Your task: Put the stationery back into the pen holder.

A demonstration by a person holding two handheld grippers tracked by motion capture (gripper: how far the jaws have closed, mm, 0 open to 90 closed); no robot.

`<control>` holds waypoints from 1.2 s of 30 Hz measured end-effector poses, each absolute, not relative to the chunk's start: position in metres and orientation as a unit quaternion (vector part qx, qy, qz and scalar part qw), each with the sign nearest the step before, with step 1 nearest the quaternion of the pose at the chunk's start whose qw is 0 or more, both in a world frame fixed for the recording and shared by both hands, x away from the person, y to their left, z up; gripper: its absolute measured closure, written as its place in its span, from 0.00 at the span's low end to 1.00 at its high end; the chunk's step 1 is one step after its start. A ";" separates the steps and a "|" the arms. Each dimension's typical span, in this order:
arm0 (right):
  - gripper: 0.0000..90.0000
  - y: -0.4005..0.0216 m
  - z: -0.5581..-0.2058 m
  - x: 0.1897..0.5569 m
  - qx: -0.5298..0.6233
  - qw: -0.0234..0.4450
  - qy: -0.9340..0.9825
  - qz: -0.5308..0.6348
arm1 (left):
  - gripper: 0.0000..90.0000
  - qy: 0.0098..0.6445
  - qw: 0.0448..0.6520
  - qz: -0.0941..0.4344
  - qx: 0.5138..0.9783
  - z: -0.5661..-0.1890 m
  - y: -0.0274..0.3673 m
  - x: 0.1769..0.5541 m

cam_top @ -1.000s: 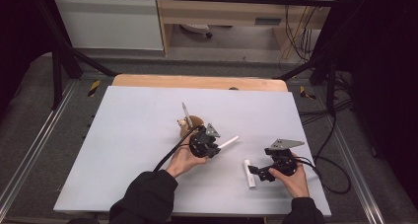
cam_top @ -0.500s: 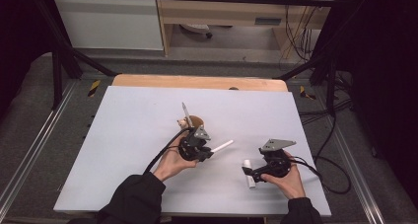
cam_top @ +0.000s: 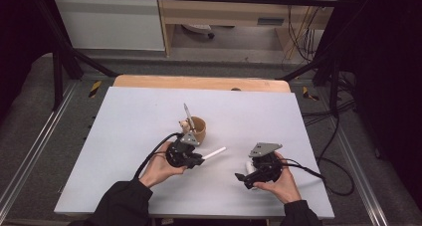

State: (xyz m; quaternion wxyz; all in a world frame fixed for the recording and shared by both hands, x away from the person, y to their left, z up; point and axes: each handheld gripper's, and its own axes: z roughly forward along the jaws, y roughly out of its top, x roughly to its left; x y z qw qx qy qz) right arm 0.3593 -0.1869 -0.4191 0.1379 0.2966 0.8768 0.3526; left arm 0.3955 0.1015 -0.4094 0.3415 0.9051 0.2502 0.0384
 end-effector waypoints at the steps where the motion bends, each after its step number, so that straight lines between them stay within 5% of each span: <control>1: 0.02 -0.184 -0.418 0.359 0.291 0.140 0.880 0.349 | 0.87 0.249 0.340 0.037 0.906 -0.410 0.104 0.395; 36: 0.11 -0.100 -0.403 0.350 0.104 0.201 0.932 0.282 | 0.87 0.221 0.313 0.028 0.923 -0.389 0.124 0.384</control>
